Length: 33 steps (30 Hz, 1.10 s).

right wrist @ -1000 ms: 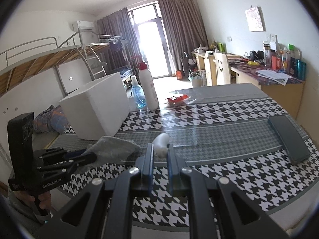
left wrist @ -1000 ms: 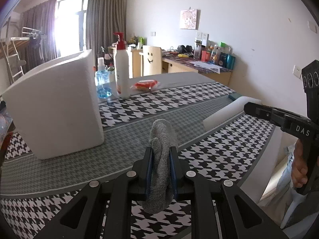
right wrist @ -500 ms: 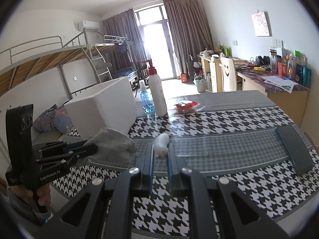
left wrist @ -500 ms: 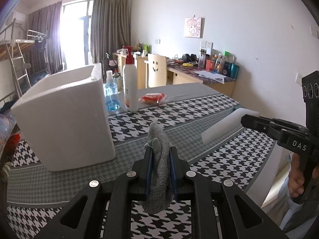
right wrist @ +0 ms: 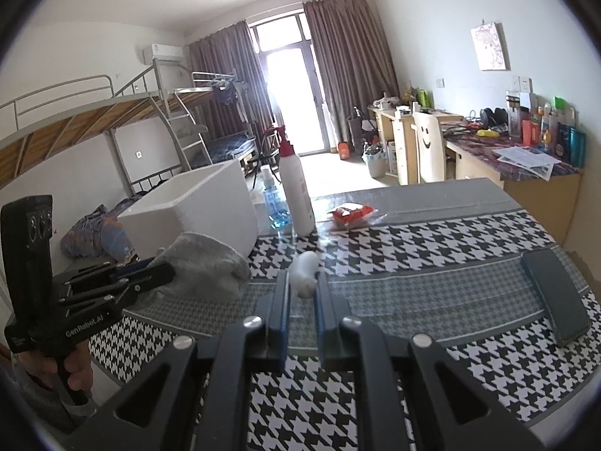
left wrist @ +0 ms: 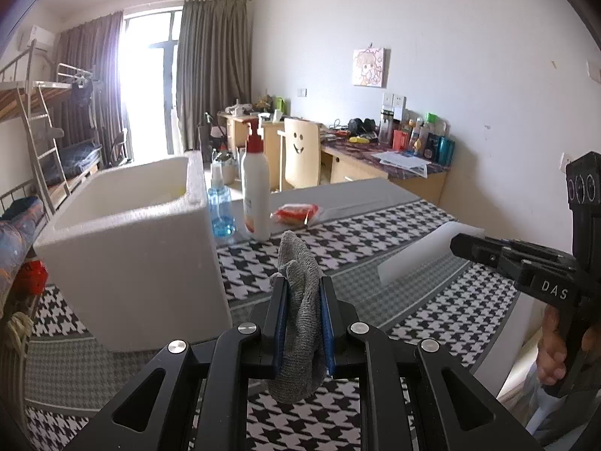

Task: Organize soft objects
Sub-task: 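Lift the sock with the left tool while the right tool carries the roll toward the foam box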

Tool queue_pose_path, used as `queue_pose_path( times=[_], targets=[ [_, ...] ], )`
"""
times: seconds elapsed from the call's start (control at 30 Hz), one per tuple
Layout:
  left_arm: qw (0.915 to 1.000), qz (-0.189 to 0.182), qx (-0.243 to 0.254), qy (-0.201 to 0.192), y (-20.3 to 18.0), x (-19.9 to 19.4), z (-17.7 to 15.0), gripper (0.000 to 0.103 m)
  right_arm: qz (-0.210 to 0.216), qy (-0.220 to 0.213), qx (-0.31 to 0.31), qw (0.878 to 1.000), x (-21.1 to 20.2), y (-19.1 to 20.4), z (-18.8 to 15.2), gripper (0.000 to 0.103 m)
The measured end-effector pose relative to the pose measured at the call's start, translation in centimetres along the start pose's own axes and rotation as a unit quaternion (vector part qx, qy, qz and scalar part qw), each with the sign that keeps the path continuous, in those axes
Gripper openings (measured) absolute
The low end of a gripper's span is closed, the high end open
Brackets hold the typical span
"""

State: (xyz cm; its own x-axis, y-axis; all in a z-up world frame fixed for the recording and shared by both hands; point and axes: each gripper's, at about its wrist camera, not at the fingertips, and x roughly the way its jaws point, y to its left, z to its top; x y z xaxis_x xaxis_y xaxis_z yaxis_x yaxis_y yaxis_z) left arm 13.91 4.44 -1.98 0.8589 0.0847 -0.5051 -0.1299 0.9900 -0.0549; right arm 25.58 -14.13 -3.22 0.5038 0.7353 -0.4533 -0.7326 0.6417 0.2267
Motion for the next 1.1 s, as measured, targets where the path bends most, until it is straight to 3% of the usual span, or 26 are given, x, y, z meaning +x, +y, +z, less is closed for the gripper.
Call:
queue_pose_path(
  times=[1.1],
  targets=[
    [0.9972, 0.026, 0.011, -0.069, 1.2, -1.6, 6.3, 0.017, 0.001, -0.038, -0.013, 0.999, 0.7, 1.7, 5.7, 0.015]
  ],
)
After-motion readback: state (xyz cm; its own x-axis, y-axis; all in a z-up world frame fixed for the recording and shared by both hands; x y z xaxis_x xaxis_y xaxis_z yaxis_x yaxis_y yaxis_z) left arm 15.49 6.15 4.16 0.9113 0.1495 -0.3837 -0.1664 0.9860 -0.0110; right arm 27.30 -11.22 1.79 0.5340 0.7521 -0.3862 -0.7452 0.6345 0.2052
